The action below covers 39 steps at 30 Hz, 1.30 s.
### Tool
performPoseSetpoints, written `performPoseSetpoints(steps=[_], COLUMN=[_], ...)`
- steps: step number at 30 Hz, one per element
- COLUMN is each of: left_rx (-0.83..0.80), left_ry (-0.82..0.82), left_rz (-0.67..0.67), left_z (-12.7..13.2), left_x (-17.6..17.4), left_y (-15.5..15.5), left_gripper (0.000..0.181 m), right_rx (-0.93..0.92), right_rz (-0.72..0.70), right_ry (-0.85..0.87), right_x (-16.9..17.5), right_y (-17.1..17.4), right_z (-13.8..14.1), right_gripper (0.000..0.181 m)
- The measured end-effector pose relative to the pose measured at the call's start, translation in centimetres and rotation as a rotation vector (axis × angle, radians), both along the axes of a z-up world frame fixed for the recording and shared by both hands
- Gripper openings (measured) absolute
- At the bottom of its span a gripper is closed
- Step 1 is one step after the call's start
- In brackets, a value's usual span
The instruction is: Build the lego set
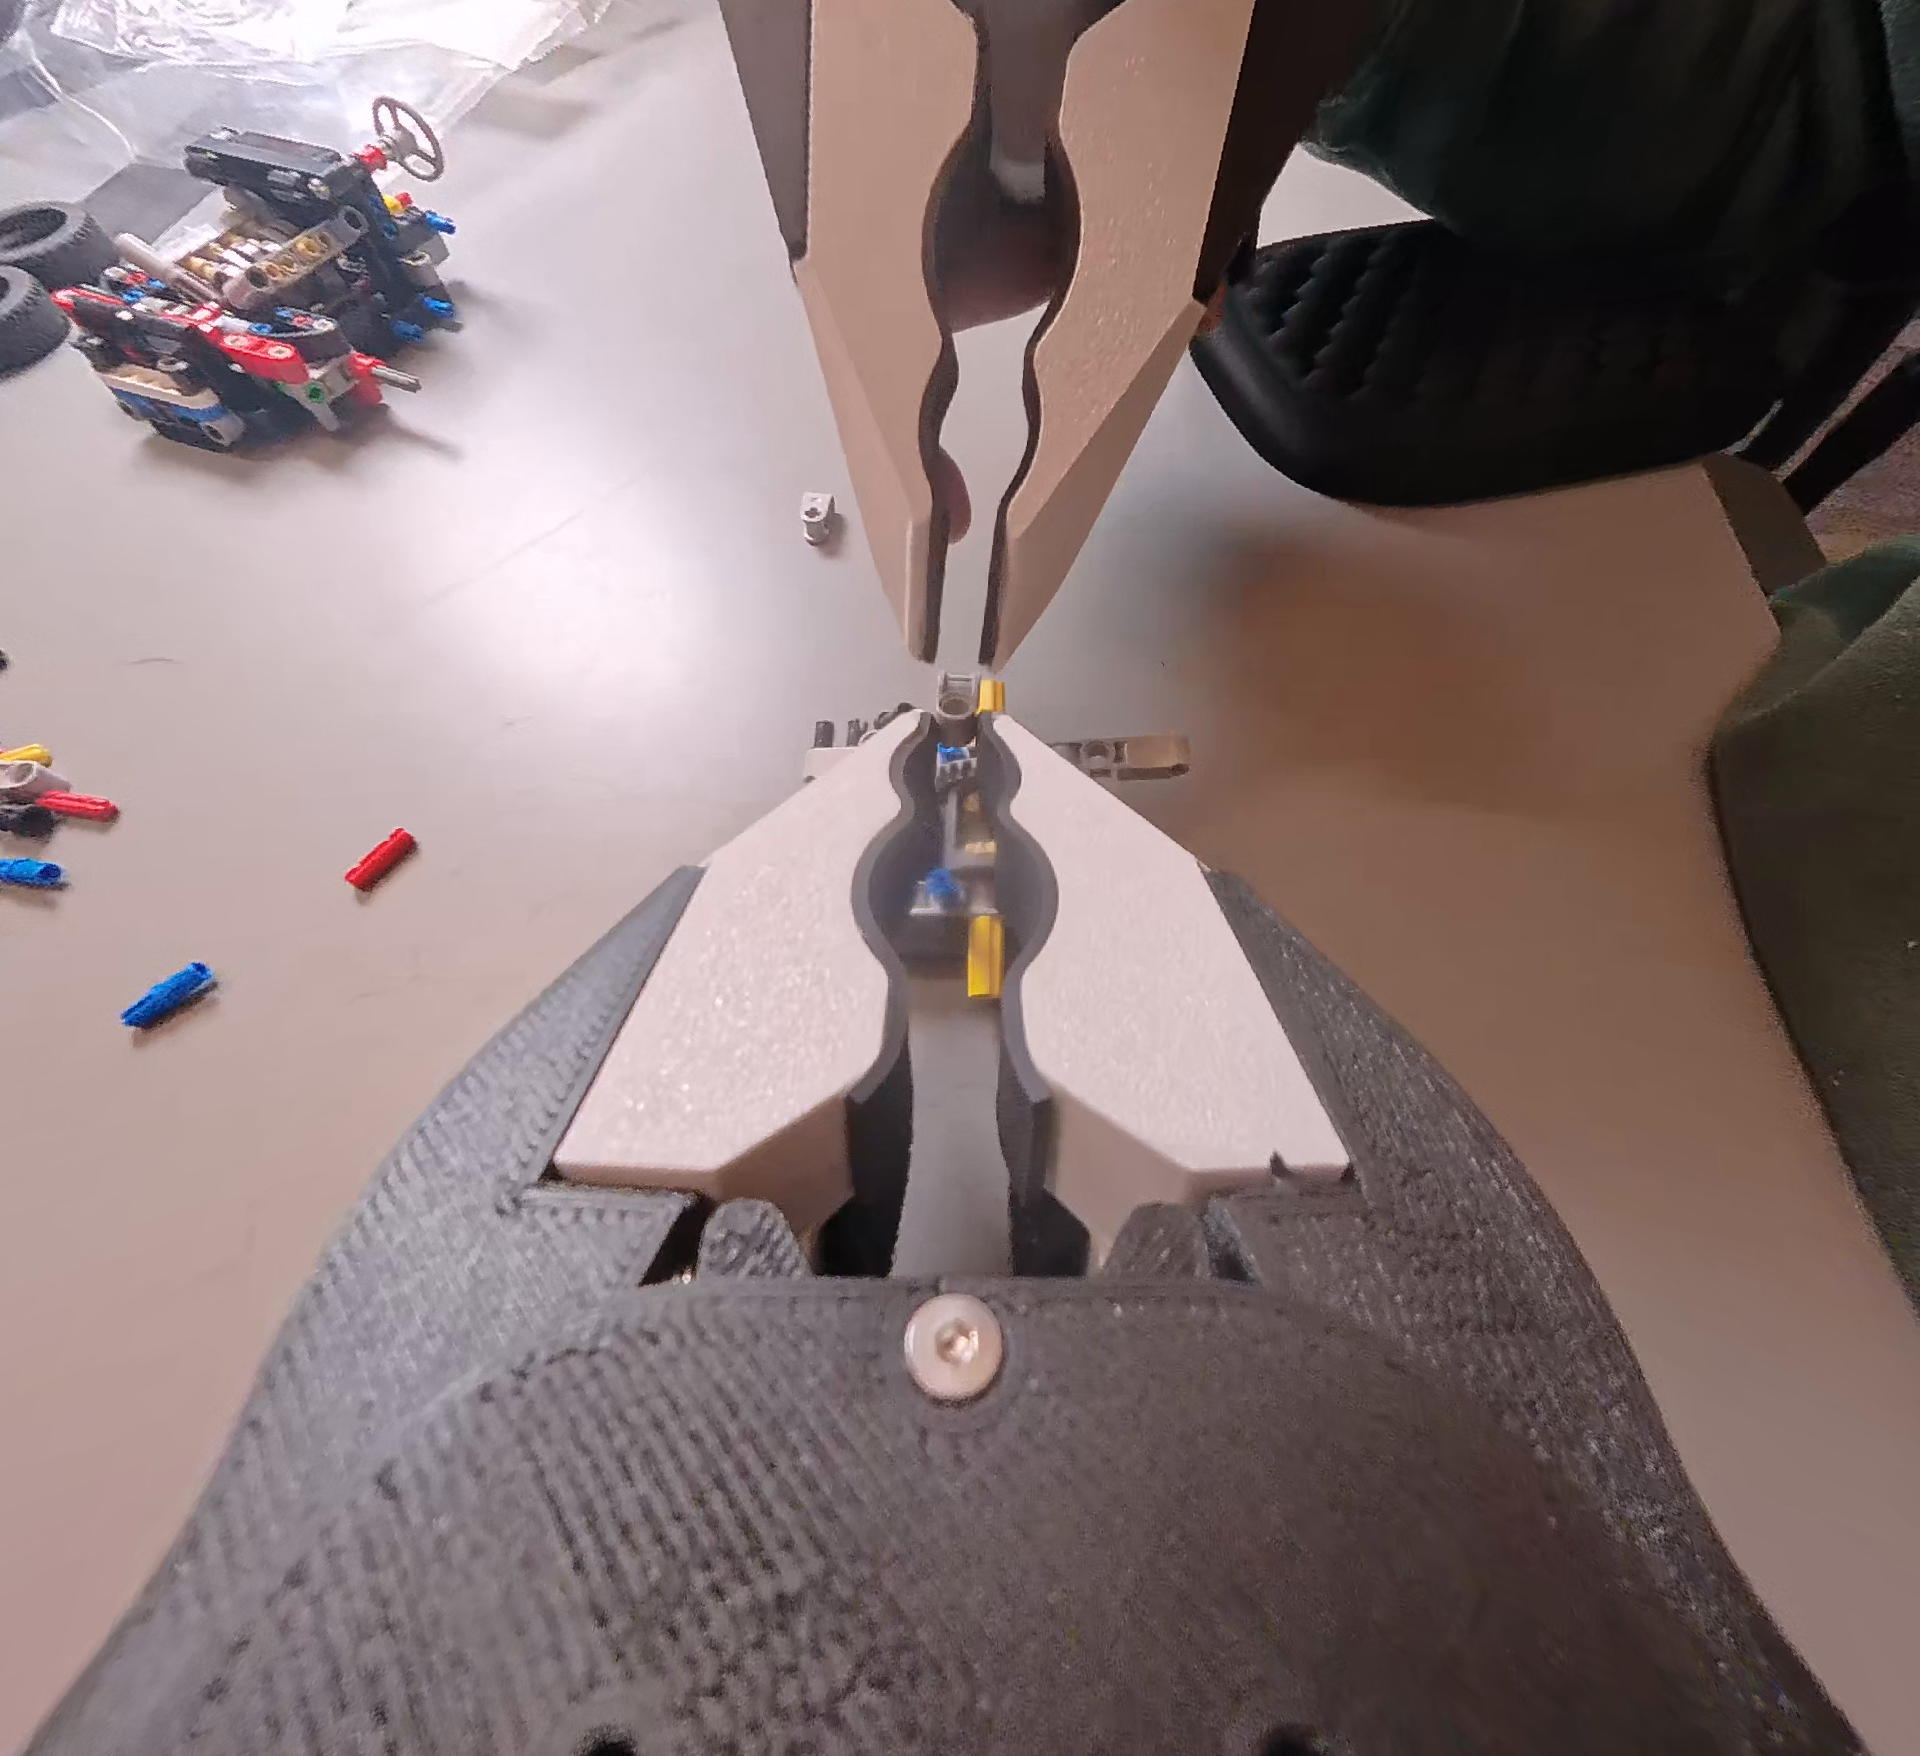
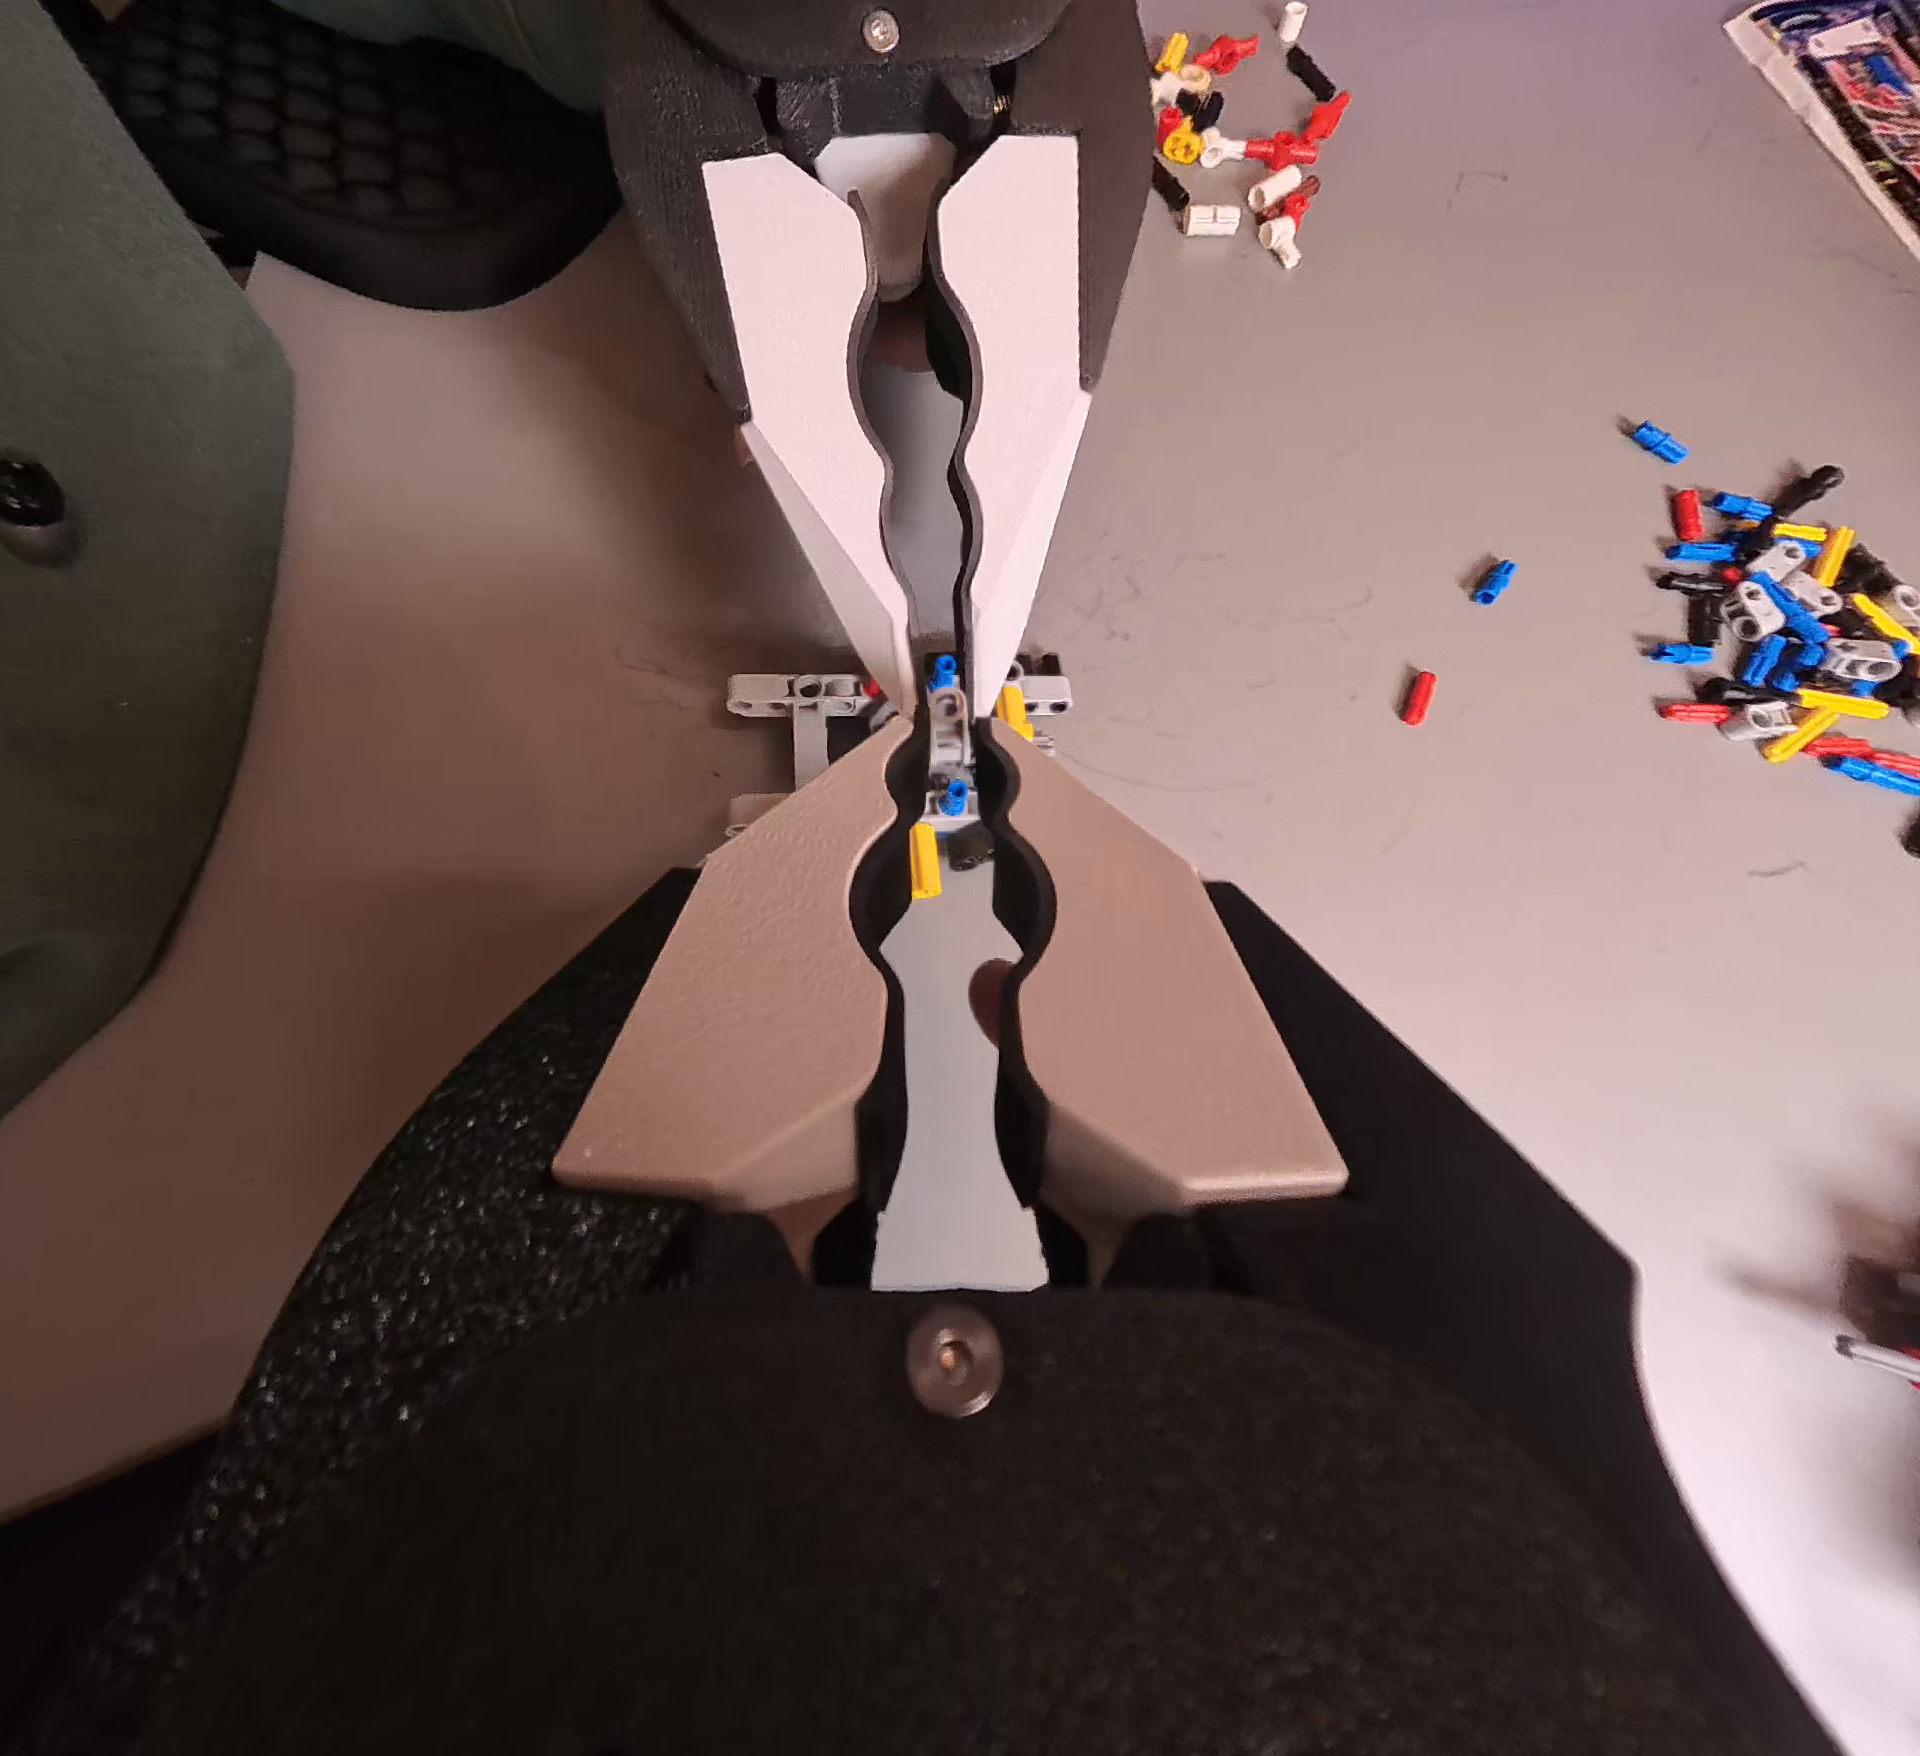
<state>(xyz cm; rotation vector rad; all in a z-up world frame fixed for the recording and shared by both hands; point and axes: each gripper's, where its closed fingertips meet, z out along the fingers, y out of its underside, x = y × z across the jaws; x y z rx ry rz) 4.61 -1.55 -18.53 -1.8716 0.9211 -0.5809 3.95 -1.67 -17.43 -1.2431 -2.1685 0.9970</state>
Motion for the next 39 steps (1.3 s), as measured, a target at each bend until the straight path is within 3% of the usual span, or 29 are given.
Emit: performPoseSetpoints(steps=[18, 21, 24, 32, 39], left_rx=[0.196, 0.127, -0.011, -0.167, -0.171], left_ry=[0.010, -0.061, -0.192, -0.414, -0.433], left_rz=[-0.013, 0.007, 0.013, 0.000, 0.025], left_z=[1.8, 1.8, 1.9, 3.2, 3.2], left_x=[-0.1, -0.2, -0.4, -0.3, -0.7], left_y=[-0.2, -0.1, -0.3, -0.6, -0.3], left_gripper=[0.004, 0.007, 0.022, 0.014, 0.006], right_rx=[-0.269, -0.193, -0.033, 0.326, 0.451], right_rz=[0.004, 0.004, 0.028, 0.066, 0.071], right_ry=[0.032, 0.082, 0.174, 0.337, 0.355], right_x=[0.0, -0.3, -0.4, -1.0, -1.2], right_y=[-0.6, -0.3, -0.3, -0.3, -0.2], right_z=[0.4, 0.7, 1.2, 2.1, 1.7], right_gripper=[0.008, 0.007, 0.007, 0.008, 0.008])
